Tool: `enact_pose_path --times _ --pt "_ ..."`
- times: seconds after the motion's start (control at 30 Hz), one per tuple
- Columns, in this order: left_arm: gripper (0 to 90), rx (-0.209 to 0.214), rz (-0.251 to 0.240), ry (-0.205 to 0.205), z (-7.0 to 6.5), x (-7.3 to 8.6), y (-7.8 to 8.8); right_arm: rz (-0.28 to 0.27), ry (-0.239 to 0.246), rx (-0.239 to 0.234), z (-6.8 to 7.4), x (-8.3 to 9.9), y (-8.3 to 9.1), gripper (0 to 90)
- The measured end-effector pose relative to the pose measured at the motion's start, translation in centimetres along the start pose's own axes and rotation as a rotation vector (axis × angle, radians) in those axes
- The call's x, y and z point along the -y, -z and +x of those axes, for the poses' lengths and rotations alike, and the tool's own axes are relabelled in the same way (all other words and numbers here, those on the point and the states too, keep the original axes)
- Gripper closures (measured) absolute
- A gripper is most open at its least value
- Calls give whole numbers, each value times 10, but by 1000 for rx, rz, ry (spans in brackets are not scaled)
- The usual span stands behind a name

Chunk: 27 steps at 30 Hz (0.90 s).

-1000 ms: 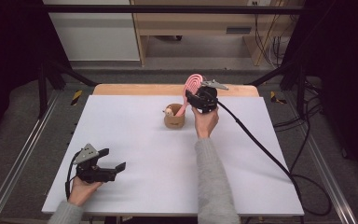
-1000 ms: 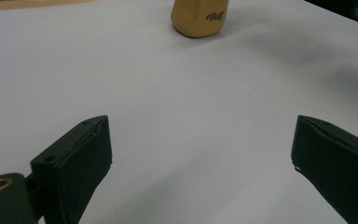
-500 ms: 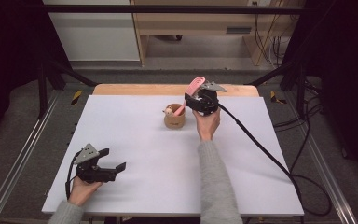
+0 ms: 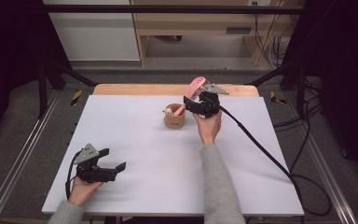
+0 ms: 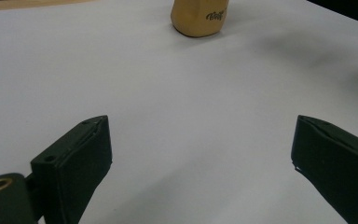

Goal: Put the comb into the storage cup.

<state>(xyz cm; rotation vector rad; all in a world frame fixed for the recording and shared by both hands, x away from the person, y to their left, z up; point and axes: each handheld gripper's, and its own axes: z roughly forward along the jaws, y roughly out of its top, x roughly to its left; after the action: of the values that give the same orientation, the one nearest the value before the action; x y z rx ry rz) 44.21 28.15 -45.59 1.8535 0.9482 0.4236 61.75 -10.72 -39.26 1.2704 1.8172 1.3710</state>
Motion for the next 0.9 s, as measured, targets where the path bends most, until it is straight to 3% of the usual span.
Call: enact_pose_path --times 0.07,0.43,0.9 --pt "50 -1 2 -1 0 0 0 3 14 -9 1 0 2 111" --pt "49 -3 4 -6 0 0 0 -32 65 -23 11 -3 20 23" --pt "49 -3 4 -5 0 0 0 -78 88 -79 6 -8 53 4"
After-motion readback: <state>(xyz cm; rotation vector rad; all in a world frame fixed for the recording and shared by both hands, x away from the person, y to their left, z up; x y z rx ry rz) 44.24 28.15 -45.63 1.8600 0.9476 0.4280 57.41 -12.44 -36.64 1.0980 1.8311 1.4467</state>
